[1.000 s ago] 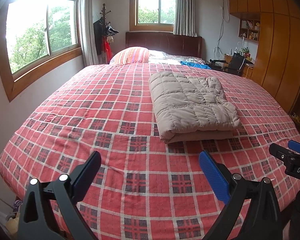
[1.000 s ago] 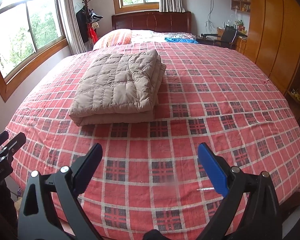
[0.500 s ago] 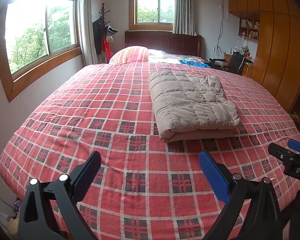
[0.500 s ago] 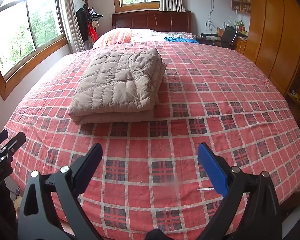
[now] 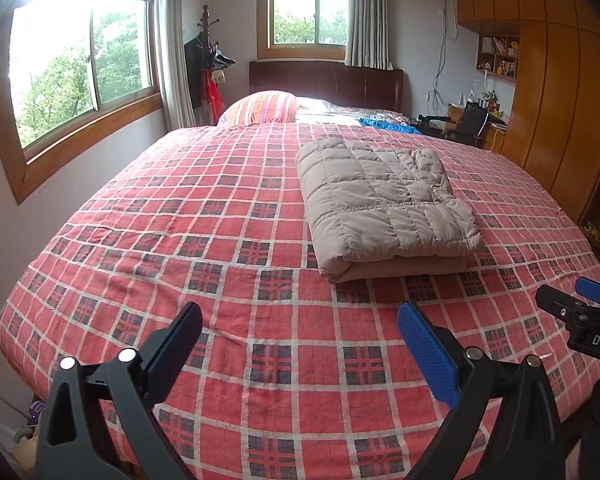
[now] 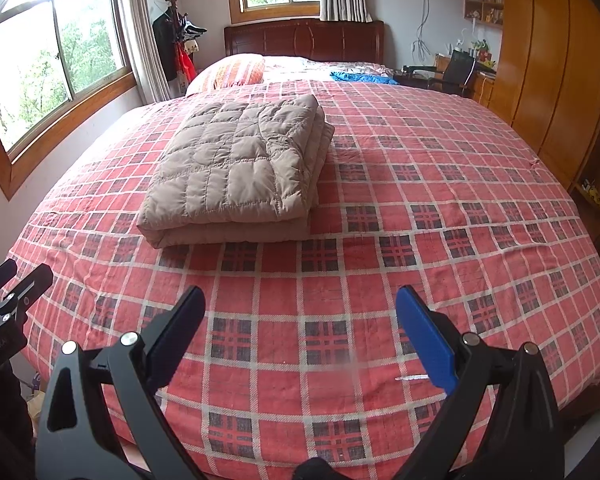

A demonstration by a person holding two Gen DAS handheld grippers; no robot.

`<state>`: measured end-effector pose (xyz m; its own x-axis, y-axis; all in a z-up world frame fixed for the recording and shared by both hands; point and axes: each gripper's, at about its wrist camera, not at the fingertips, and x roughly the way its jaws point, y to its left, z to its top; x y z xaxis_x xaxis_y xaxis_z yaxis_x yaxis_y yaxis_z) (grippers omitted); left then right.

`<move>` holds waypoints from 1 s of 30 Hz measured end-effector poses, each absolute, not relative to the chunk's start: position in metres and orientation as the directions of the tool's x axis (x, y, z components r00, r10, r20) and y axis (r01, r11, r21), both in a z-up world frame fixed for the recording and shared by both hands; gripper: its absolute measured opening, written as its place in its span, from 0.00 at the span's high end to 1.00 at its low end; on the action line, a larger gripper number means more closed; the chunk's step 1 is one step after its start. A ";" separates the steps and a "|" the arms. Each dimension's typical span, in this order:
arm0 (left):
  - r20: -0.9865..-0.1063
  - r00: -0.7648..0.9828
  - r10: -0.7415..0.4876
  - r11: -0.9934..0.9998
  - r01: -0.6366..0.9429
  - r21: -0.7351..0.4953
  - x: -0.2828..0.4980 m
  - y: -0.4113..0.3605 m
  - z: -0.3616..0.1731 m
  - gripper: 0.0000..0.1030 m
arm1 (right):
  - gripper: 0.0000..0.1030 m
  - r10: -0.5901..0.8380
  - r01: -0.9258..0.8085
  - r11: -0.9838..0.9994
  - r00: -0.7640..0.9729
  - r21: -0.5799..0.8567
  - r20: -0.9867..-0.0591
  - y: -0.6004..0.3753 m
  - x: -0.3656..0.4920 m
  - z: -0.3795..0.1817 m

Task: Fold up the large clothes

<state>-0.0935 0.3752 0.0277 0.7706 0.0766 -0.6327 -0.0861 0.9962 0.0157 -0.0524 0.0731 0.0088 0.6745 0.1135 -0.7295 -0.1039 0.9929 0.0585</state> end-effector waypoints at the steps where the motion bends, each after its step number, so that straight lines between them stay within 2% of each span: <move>1: -0.633 0.770 0.076 0.996 -0.085 0.016 -0.093 0.375 0.027 0.04 | 0.07 0.115 -0.106 0.993 0.674 0.059 -0.730 0.073 -0.052 0.008; 30: -0.634 0.769 0.077 0.996 -0.085 0.018 -0.093 0.375 0.027 0.04 | 0.07 0.116 -0.117 0.992 0.667 0.050 -0.736 0.075 -0.049 0.003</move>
<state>-0.0929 0.3751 0.0268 0.7691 0.0767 -0.6345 -0.0848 0.9962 0.0176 -0.0488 0.0751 0.0032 0.6674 0.1156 -0.7357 -0.1171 0.9919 0.0496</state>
